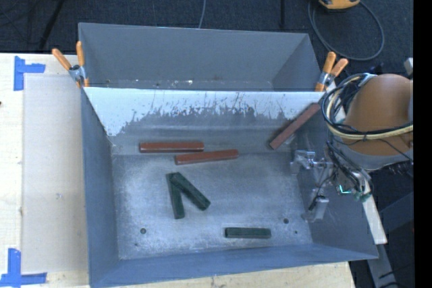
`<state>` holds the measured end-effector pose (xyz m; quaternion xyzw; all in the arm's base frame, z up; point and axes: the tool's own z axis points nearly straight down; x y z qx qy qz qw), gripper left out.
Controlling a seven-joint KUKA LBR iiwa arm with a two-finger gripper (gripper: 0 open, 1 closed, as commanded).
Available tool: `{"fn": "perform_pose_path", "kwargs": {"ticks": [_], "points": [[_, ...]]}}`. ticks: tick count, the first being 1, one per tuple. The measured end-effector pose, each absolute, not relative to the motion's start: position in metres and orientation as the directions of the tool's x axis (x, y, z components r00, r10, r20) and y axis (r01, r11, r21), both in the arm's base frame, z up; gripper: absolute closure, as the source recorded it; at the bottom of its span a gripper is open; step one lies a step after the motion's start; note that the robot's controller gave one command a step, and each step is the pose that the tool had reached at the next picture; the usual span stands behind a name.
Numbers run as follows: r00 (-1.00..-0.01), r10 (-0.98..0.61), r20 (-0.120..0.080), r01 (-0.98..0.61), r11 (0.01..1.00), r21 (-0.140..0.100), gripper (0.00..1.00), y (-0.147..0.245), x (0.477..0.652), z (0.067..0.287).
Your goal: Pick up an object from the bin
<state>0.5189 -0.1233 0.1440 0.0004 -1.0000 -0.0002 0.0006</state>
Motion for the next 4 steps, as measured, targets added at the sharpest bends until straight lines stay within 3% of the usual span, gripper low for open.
{"fn": "perform_pose_path", "kwargs": {"ticks": [1, 2, 3, 4], "points": [[-0.996, 0.091, -0.003, 0.091, 0.996, -0.001, 0.0, -0.092, 0.505, 0.116], [-0.992, 0.127, 0.007, 0.127, 0.992, 0.001, 0.0, -0.075, 0.502, 0.105], [-0.999, 0.033, 0.001, 0.033, 0.999, 0.003, 0.0, -0.079, 0.503, 0.107], [-0.956, 0.294, 0.004, 0.294, 0.956, 0.0, 1.0, 0.012, 0.484, 0.071]]}}
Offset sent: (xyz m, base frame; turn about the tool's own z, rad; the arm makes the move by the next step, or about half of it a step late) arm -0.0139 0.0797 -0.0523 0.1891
